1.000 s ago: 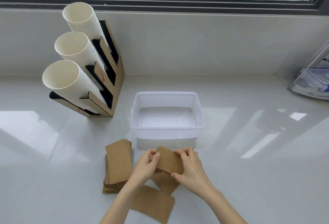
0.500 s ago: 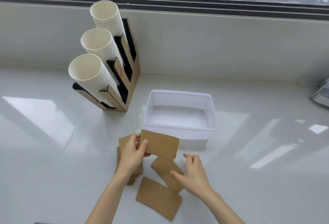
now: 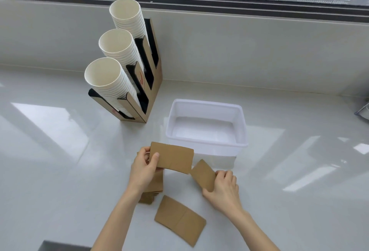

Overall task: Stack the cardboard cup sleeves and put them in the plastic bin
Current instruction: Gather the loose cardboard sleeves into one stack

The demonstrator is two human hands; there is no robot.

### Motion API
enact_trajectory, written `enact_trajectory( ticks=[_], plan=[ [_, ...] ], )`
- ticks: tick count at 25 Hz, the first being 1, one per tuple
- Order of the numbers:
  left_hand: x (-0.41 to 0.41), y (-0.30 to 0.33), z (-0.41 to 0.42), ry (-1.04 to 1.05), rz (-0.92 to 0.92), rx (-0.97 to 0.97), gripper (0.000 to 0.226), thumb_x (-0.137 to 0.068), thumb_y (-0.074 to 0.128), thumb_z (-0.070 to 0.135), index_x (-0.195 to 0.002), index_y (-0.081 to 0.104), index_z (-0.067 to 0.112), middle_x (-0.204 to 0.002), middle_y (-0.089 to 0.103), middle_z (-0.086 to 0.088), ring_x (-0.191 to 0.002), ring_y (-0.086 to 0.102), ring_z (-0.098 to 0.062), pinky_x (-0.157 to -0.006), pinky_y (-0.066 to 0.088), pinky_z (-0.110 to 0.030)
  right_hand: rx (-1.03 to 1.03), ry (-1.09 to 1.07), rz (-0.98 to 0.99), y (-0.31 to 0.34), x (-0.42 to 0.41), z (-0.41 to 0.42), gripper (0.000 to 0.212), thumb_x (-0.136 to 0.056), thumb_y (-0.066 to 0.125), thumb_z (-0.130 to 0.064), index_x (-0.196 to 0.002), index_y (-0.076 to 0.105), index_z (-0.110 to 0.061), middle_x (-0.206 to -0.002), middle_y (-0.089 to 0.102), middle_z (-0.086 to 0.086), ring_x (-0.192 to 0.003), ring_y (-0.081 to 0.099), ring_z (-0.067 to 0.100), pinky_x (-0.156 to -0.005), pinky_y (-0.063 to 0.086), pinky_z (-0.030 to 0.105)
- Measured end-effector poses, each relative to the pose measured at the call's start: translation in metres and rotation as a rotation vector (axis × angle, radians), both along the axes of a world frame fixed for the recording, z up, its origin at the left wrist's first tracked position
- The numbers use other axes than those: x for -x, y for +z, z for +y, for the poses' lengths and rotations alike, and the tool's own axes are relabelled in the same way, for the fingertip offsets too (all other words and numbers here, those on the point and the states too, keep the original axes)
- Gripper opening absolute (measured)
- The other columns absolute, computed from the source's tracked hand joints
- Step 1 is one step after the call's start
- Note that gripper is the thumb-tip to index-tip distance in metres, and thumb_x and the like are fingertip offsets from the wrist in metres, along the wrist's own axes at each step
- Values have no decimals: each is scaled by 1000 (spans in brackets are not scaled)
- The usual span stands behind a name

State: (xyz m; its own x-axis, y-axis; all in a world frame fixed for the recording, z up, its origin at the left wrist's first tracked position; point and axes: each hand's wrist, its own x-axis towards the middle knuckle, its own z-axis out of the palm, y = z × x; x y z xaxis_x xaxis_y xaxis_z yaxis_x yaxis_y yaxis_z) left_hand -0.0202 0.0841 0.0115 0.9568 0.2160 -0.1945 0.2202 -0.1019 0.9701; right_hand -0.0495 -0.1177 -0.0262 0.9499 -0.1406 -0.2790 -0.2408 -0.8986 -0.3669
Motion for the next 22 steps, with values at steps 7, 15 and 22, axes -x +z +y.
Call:
enact_trajectory(
  ticks=[7,15,22],
  plan=[
    [-4,5,3,44,-11,-54,11,-91,44,13,-101,46,15,-97,62,-7,-85,61,-19,-56,56,-16,-184,-20,-158,26,-8,-19,57,-76,61,-31,-124,37,-9,-120,35,8,-114,35,25,-97,32,30],
    [5,2,-18,-124,33,-7,12,-93,37,11,-102,45,15,-88,58,6,-81,59,-9,-55,56,-14,-180,397,-260,48,-17,17,59,-77,60,-29,-129,34,-16,-122,33,4,-113,33,20,-101,31,26],
    [11,5,-24,-167,51,37,10,-93,39,24,-96,48,19,-90,59,4,-83,61,-9,-56,55,-16,-203,448,-274,48,-19,29,59,-78,60,-27,-130,34,-14,-125,33,6,-114,32,21,-101,31,27]
  ],
)
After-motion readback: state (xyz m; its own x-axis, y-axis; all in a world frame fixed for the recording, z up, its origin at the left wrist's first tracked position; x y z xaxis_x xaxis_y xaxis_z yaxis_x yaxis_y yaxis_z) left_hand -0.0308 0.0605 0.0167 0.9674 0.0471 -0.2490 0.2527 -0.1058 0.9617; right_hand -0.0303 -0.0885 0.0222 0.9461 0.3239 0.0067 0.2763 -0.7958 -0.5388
